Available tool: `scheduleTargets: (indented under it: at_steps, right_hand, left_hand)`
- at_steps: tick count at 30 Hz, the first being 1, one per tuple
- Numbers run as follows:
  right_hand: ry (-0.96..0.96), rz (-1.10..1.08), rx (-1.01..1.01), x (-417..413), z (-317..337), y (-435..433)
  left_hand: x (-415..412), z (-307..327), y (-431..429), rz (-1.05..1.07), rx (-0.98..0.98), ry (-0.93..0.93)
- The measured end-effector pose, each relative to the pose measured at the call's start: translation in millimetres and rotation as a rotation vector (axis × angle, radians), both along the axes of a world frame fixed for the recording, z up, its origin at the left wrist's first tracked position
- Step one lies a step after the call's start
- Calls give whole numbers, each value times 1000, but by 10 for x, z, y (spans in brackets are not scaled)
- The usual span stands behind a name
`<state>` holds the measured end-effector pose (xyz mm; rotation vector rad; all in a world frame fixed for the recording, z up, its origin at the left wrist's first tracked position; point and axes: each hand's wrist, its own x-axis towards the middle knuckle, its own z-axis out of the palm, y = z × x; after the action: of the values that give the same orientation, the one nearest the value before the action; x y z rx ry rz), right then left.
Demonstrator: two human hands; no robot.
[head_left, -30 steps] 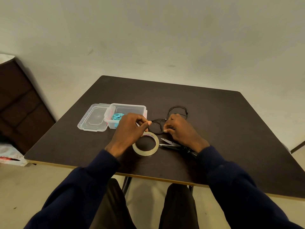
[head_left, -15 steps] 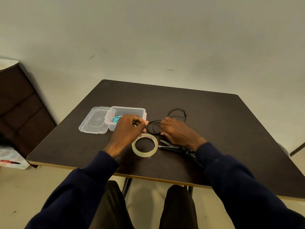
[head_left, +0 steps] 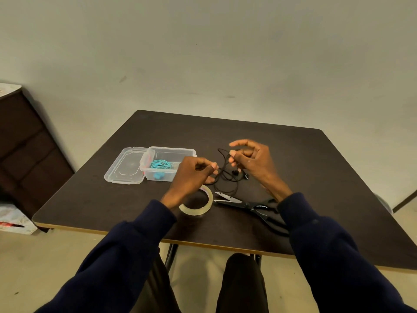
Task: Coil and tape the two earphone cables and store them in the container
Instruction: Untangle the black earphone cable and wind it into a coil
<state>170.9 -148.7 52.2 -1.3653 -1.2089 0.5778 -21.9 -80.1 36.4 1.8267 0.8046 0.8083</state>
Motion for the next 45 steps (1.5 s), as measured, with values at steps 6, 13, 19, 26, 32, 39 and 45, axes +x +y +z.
scheduleTargets:
  at_steps: [6,13,19,26,32,39,45]
  right_hand:
    - [181,143,-32,-36,-9,-79]
    - [-225,41,31,-171,-41,-91]
    - [-422,57,35,-176,-42,-12]
    - [-433,149,85,-192,7,-44]
    - [-146,103,52,-38,54,-75]
    - [-515,33,19,211,179,-127]
    - [-625,115,41,-165,218,-44]
  left_hand:
    - [39,114,-106,-137,-390,-157]
    - [-44,173,-96,-218,-456,-122]
    - [-85,183,-17,-253,-432,-92]
    - [-265,450,138,-397,-506,-124]
    - [-491,633,214,-319,-671,-527]
    - [-1002,441,448,-218,-530,-120]
    - [-867,425,371,-242,-373,277]
